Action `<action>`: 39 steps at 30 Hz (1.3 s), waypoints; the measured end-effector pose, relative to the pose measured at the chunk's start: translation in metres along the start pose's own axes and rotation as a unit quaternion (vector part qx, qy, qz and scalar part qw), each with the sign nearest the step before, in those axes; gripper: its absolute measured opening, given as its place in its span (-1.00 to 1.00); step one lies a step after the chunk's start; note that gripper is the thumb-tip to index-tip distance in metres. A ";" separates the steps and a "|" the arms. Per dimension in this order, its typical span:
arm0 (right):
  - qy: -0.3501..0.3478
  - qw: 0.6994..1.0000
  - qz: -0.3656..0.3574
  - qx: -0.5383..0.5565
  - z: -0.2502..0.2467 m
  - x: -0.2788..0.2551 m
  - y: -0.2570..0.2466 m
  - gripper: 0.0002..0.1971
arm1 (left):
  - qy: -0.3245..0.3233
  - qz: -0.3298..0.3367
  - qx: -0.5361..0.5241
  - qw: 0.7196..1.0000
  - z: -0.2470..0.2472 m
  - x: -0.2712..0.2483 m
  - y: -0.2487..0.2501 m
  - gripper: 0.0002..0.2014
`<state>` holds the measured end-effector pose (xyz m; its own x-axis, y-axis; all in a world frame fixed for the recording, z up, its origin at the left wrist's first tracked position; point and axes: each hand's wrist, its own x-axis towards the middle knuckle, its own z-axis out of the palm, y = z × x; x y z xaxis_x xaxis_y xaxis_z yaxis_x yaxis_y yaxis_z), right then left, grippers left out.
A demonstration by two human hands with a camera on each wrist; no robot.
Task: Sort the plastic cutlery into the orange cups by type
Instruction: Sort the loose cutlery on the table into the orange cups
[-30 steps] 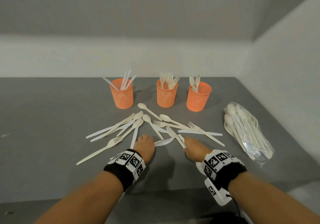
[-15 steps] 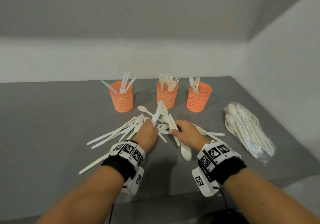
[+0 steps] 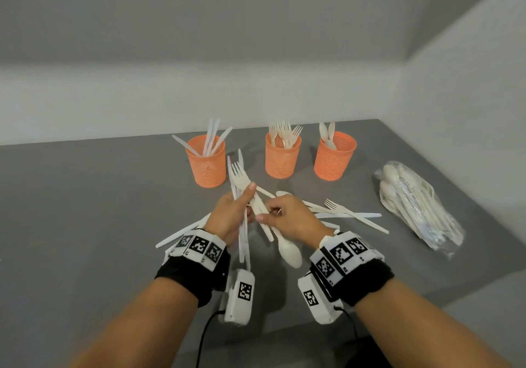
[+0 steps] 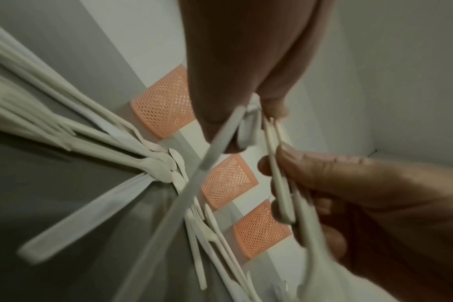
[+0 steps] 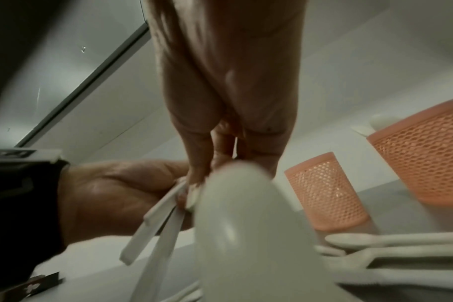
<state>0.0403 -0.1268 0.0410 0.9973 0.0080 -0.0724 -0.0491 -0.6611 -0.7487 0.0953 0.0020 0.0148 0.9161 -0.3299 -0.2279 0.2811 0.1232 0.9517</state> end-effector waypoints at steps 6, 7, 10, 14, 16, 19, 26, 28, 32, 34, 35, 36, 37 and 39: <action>0.092 0.992 -0.089 -0.010 -0.007 -0.005 -0.009 -0.71 | 0.075 -0.081 -0.143 0.984 -0.016 0.008 0.004 -0.64; 0.126 0.984 -0.124 0.001 -0.004 -0.007 -0.011 -0.84 | 0.060 -0.104 -0.146 0.982 -0.015 0.006 0.002 -0.63; 0.158 0.966 -0.205 -0.023 0.012 -0.013 -0.011 -0.75 | -0.056 -0.143 -0.120 0.981 -0.007 0.003 -0.008 -0.55; 0.106 0.965 -0.241 0.021 0.023 -0.014 -0.008 -0.79 | -0.138 -0.140 -0.152 0.969 -0.002 0.002 -0.013 -0.62; 0.078 0.965 -0.252 0.003 0.021 -0.015 -0.004 -0.70 | -0.143 -0.152 -0.165 0.964 -0.006 0.005 -0.013 -0.62; 0.095 0.980 -0.172 0.006 0.001 -0.013 0.016 -0.45 | -0.095 -0.165 -0.161 0.968 -0.010 0.011 -0.008 -0.69; -0.003 0.912 0.241 -0.331 -0.092 0.001 0.148 -0.49 | -0.017 -0.150 -0.136 0.979 -0.016 0.015 -0.003 -0.74; -0.028 0.910 0.231 -0.343 -0.091 0.003 0.153 -0.60 | -0.015 -0.146 -0.128 0.981 -0.012 0.016 -0.004 -0.77; -0.067 0.906 0.201 -0.367 -0.088 0.003 0.142 -0.69 | -0.015 -0.132 -0.122 0.984 -0.004 0.016 -0.002 -0.79; -0.083 0.907 0.190 -0.368 -0.087 0.002 0.142 -0.66 | -0.017 -0.122 -0.119 0.985 -0.001 0.017 0.000 -0.78; -0.086 0.913 0.175 -0.357 -0.086 0.002 0.144 -0.65 | -0.015 -0.121 -0.115 0.986 0.000 0.017 0.000 -0.77; -0.092 0.920 0.165 -0.343 -0.085 0.001 0.143 -0.63 | -0.011 -0.122 -0.112 0.986 0.000 0.018 0.000 -0.76; -0.098 0.928 0.153 -0.324 -0.085 0.000 0.143 -0.61 | -0.007 -0.124 -0.112 0.986 0.001 0.018 -0.001 -0.77; -0.113 0.933 0.142 -0.312 -0.087 -0.001 0.138 -0.58 | -0.001 -0.127 -0.113 0.985 0.003 0.017 -0.003 -0.78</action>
<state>0.0376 -0.2836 -0.0047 0.9084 -0.1228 -0.3997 -0.1986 -0.9679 -0.1542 0.1096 -0.0065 0.0084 0.8074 -0.3783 -0.4527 0.5580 0.2408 0.7941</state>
